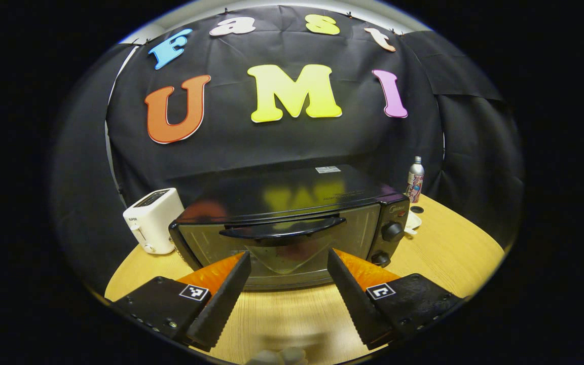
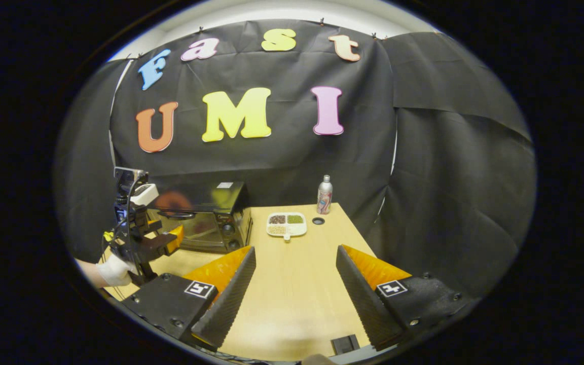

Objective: Open the electric oven with the left hand, put the food in, and close the electric oven.

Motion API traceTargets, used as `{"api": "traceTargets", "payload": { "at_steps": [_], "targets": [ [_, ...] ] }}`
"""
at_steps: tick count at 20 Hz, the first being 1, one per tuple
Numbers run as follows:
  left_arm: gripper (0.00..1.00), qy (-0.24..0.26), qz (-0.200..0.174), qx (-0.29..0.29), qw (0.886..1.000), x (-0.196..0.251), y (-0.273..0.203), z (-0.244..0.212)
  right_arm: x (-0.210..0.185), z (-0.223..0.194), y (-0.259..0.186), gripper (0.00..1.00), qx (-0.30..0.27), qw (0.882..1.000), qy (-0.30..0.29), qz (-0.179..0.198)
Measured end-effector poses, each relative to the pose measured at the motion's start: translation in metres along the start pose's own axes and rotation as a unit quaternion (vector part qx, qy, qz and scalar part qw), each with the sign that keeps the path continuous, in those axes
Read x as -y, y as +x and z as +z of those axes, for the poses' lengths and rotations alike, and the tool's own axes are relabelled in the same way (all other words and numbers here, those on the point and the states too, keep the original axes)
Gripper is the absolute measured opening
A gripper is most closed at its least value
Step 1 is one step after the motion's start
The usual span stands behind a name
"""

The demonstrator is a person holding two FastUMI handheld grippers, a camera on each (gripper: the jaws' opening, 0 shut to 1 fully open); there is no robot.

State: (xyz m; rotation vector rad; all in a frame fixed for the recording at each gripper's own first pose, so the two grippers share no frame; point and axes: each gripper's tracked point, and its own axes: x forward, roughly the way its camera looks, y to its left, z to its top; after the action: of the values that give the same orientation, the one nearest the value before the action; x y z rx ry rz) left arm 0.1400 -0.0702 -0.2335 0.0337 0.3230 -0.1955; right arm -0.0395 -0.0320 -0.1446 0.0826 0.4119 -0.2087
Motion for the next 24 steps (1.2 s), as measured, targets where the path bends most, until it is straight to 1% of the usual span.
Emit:
{"api": "traceTargets", "payload": {
  "at_steps": [1,5,9,10,11,12,13,14,15,16,17,19,20,21,22,23,24],
  "targets": [
    [0.97,-0.005,-0.003,-0.001,1.000,0.002,-0.004,0.001,-0.001,-0.001,-0.002,0.96,0.001,1.000,-0.001,0.001],
    [0.97,-0.017,-0.006,0.010,1.000,0.001,-0.033,0.012,-0.008,0.005,-0.008,0.96,0.012,1.000,-0.004,0.004],
    [0.97,-0.028,-0.003,0.041,0.999,-0.007,-0.088,0.047,-0.020,0.024,-0.018,0.96,0.039,0.999,-0.005,0.022],
    [0.96,-0.032,0.004,0.046,0.998,-0.010,-0.103,0.056,-0.022,0.030,-0.021,1.00,0.047,0.999,-0.005,0.028],
    [0.96,-0.031,0.009,0.054,0.998,-0.013,-0.120,0.066,-0.022,0.039,-0.027,1.00,0.057,0.998,-0.001,0.035],
    [0.96,-0.025,0.016,0.064,0.997,-0.015,-0.137,0.076,-0.021,0.046,-0.032,0.96,0.067,0.997,0.002,0.041],
    [0.97,-0.019,0.021,0.078,0.997,-0.014,-0.154,0.089,-0.017,0.053,-0.037,1.00,0.078,0.996,0.004,0.047],
    [1.00,-0.014,0.028,0.090,0.995,-0.014,-0.170,0.100,-0.013,0.060,-0.043,1.00,0.087,0.995,0.006,0.053],
    [1.00,-0.014,0.033,0.099,0.994,-0.011,-0.188,0.108,-0.007,0.066,-0.048,1.00,0.097,0.993,0.008,0.059],
    [0.96,-0.019,0.034,0.106,0.994,-0.006,-0.204,0.117,-0.003,0.072,-0.053,1.00,0.105,0.992,0.008,0.066],
    [0.96,-0.025,0.038,0.112,0.993,-0.001,-0.220,0.126,0.005,0.076,-0.058,1.00,0.113,0.991,0.008,0.069],
    [0.96,-0.032,0.047,0.127,0.990,0.006,-0.248,0.141,0.023,0.083,-0.070,1.00,0.129,0.989,0.010,0.074],
    [0.96,-0.034,0.055,0.135,0.989,0.008,-0.261,0.146,0.031,0.086,-0.075,0.96,0.133,0.988,0.008,0.074],
    [0.96,-0.036,0.059,0.140,0.988,0.013,-0.272,0.150,0.038,0.086,-0.081,0.96,0.140,0.987,0.007,0.076],
    [1.00,-0.036,0.063,0.146,0.987,0.017,-0.282,0.154,0.045,0.088,-0.086,0.96,0.147,0.986,0.006,0.078],
    [0.96,-0.034,0.068,0.150,0.986,0.021,-0.292,0.157,0.053,0.086,-0.090,0.96,0.150,0.986,0.006,0.077],
    [0.96,-0.028,0.074,0.153,0.985,0.024,-0.299,0.158,0.061,0.084,-0.092,0.96,0.151,0.986,0.005,0.076]
  ]
}}
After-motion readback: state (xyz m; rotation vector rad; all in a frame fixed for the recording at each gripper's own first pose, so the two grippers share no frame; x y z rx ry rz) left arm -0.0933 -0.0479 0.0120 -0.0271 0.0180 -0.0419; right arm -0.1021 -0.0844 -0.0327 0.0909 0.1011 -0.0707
